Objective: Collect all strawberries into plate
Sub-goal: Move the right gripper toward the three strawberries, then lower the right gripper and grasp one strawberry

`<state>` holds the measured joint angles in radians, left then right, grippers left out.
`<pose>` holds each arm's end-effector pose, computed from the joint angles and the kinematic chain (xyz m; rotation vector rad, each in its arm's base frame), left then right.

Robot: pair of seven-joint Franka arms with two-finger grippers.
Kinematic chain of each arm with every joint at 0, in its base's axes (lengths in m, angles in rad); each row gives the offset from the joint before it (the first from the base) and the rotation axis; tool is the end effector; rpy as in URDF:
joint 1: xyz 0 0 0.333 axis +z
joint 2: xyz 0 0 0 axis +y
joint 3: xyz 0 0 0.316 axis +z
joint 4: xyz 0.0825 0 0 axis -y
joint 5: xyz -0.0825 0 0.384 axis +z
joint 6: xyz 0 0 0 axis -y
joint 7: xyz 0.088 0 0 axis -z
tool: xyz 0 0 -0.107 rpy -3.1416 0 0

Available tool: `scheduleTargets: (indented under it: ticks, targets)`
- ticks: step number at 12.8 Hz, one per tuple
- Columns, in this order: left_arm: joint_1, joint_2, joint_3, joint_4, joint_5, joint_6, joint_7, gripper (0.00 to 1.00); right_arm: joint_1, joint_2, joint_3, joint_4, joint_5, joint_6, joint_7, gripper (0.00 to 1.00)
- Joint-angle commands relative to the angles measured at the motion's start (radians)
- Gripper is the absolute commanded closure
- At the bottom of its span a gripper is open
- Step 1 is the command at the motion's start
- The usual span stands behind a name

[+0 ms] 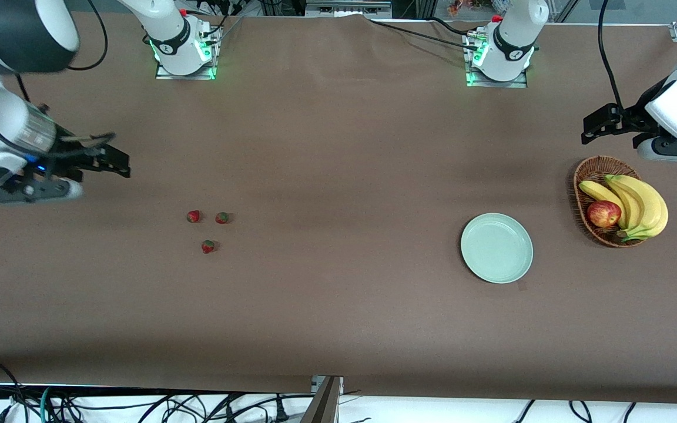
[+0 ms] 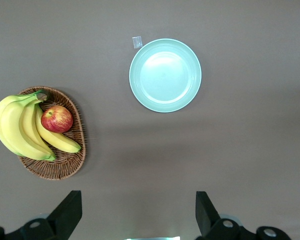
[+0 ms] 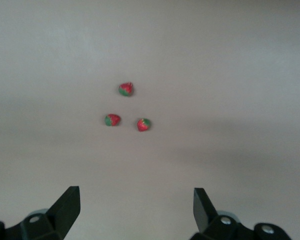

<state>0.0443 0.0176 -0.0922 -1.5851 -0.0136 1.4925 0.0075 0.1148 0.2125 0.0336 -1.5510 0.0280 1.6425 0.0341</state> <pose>0.5495 -0.0274 0.6017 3.1226 -0.0871 -0.1726 0.6075 0.0919 0.5152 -3.1072 -0.1715 0.1925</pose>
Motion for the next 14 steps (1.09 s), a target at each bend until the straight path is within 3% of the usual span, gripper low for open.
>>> scheduleTargets:
  ticks: [1,3,6,7,14]
  targets:
    - [0.006,0.004,-0.006,0.024,0.006,-0.020,-0.003,0.00,0.017,0.106,0.005,-0.027,-0.002,0.028,-0.008,0.00]
    - [0.006,0.004,-0.006,0.024,0.004,-0.020,-0.003,0.00,0.019,0.116,0.005,-0.172,0.000,0.203,-0.008,0.00]
    - [0.008,0.004,-0.006,0.024,0.006,-0.020,-0.003,0.00,0.019,0.131,0.005,-0.458,0.001,0.599,0.000,0.01]
    - [0.008,0.004,-0.006,0.024,0.006,-0.020,-0.003,0.00,0.019,0.155,0.005,-0.506,0.003,0.678,0.006,0.01]
    - [0.008,0.004,-0.006,0.024,0.004,-0.020,-0.003,0.00,0.017,0.255,0.005,-0.524,0.003,0.783,0.010,0.09]
